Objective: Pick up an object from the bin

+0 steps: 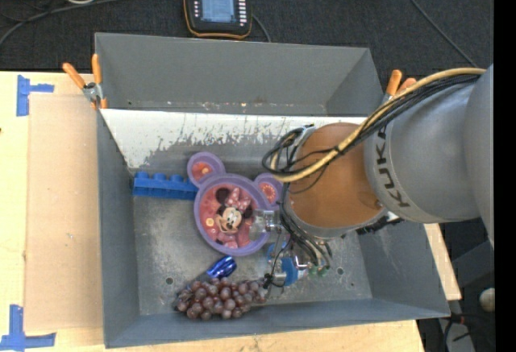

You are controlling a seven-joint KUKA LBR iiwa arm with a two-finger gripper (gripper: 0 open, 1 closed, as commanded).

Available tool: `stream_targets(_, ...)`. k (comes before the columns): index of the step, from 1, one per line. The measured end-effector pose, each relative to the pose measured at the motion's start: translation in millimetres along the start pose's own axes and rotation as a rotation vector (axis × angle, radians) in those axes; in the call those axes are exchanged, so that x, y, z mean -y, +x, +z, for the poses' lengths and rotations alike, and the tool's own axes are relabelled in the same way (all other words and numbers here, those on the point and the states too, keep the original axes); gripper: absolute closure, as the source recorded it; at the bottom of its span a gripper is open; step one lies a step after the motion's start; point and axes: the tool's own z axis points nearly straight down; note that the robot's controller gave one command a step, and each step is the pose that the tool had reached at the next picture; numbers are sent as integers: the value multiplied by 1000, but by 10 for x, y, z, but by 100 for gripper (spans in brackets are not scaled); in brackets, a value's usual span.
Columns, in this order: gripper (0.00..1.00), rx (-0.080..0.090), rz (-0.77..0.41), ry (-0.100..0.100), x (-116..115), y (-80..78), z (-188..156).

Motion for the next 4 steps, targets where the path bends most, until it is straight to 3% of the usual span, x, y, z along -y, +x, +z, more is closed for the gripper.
stream_targets(2,0,1,-6,0,-27,-22,29)
stream_targets(3,0,2,71,-1,-130,-181,-170)
stream_targets(4,0,-5,19,0,-239,-169,61)
